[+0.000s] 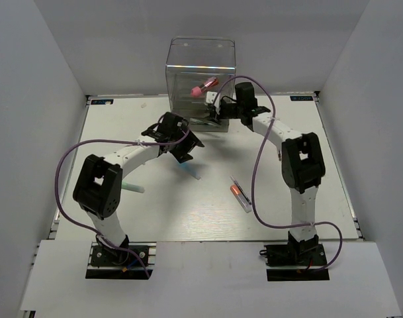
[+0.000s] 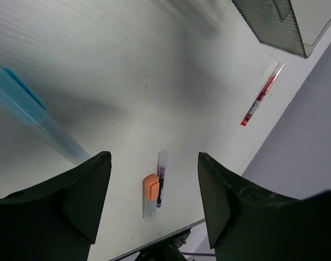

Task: Sort the stationery into containers
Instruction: Place the pen in the drawer, then pick up the pen from the center of the board.

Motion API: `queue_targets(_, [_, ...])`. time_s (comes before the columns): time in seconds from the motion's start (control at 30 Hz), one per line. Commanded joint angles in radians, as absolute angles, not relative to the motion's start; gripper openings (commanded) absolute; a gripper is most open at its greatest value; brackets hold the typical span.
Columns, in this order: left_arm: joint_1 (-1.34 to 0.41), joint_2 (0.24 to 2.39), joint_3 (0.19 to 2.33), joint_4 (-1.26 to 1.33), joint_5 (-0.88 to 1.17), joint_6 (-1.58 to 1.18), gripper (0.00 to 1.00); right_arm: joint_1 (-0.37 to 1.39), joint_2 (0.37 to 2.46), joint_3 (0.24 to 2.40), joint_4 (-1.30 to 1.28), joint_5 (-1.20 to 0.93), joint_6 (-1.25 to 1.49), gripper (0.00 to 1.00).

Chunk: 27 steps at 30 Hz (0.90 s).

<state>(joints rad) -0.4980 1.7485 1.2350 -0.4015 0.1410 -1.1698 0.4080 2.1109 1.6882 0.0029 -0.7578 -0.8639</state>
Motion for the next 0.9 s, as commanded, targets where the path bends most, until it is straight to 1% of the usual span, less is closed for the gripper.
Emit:
queue_targets(0.0, [-0.531,1.794,1.314,-0.393,0.195,-1.170,0.74,0.384,1.907,1.558,0.083,-0.834,-0.775,0.40])
queue_targets(0.1, [-0.569,1.841,1.379,-0.422,0.219,-1.170,0.71,0.368,1.787,1.413,0.168,-0.799,-0.685,0.45])
queue_targets(0.13, [-0.590,1.873,1.397,-0.443,0.219,-1.170,0.71,0.365,1.749,1.389,0.185,-0.710,-0.633,0.45])
queue_targets(0.2, [-0.612,1.907,1.460,-0.492,0.229,-1.160,0.70,0.335,1.704,1.320,0.204,-0.617,-0.553,0.50])
queue_targets(0.23, [-0.623,1.925,1.483,-0.514,0.229,-1.160,0.69,0.328,1.691,1.306,0.198,-0.523,-0.520,0.50])
queue_targets(0.27, [-0.644,1.963,1.533,-0.540,0.229,-1.160,0.67,0.313,1.687,1.308,0.130,-0.429,-0.438,0.48])
queue_targets(0.33, [-0.675,2.005,1.612,-0.633,0.219,-1.149,0.64,0.256,1.698,1.333,0.053,-0.387,-0.393,0.45])
queue_targets(0.37, [-0.684,2.046,1.635,-0.668,0.219,-1.149,0.64,0.243,1.697,1.333,-0.028,-0.377,-0.384,0.38])
queue_targets(0.4, [-0.693,2.062,1.655,-0.725,0.210,-1.149,0.64,0.197,1.691,1.301,-0.041,-0.380,-0.374,0.35])
queue_targets(0.47, [-0.722,2.083,1.678,-0.756,0.210,-1.149,0.64,0.170,1.645,1.258,-0.023,-0.394,-0.348,0.30])
queue_targets(0.5, [-0.732,2.097,1.690,-0.767,0.210,-1.149,0.64,0.143,1.631,1.185,-0.014,-0.391,-0.348,0.28])
queue_targets(0.57, [-0.759,2.115,1.726,-0.811,0.200,-1.161,0.64,0.130,1.594,1.146,0.035,-0.374,-0.333,0.25])
queue_targets(0.7, [-0.794,2.190,1.885,-0.934,0.181,-1.173,0.65,0.095,1.568,1.046,0.043,-0.371,-0.296,0.25])
queue_targets(0.87, [-0.827,2.298,2.014,-1.038,0.181,-1.213,0.65,0.058,1.529,0.973,0.074,-0.359,-0.299,0.27])
